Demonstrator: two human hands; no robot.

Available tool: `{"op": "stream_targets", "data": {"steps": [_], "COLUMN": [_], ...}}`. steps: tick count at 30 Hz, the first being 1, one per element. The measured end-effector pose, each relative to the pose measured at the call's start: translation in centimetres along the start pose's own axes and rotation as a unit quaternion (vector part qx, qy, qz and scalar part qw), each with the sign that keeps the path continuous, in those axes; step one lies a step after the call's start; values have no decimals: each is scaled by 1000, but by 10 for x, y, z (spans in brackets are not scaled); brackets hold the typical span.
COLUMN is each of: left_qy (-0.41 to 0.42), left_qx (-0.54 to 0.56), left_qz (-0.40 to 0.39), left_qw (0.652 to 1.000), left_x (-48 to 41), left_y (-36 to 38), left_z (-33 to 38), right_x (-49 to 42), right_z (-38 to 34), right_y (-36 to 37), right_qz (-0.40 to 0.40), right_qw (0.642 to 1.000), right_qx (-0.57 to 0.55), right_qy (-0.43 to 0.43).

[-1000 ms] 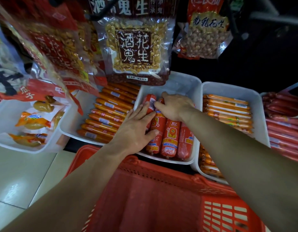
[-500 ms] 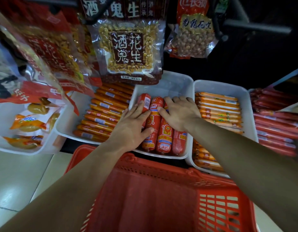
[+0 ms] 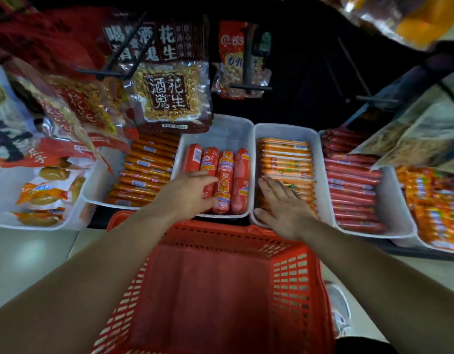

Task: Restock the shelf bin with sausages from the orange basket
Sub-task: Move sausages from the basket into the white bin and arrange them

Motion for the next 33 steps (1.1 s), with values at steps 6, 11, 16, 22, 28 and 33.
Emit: {"op": "stream_targets", "data": {"steps": [6, 11, 16, 22, 28, 33], "left_qy": [-4, -22, -9, 3, 8, 9], "left_qx": [-26, -27, -45, -65, -85, -103], "left_qz": [-29, -69, -57, -45, -58, -61], "left_qw": [999, 997, 997, 997, 995, 993], "left_x": [-21, -27, -32, -41, -42, -45], "left_y": [37, 62, 62, 64, 69, 71], "left_z": [43, 41, 49, 66, 65, 63], "right_x": [18, 13, 9, 26, 31, 26], "right_z": [41, 33, 51, 77, 82, 83], "right_y": [12, 17, 20, 15, 11, 9], "right_qz": [-2, -15, 10, 0, -45, -89], "right_qw": [992, 989, 978, 989, 985, 982], "right_qx": [-115, -145, -206, -149, -166, -165], "right_qy": [59, 3, 23, 15, -16, -26]}}
Point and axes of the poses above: each hand's wrist, its own x-axis away from the middle knuckle, its own y-axis out of the palm, z = x × y, the point moved 10 cm from there along -x, towards the middle knuckle, and after that the axes turned 6 degrees about z, right-handed, at the moved point
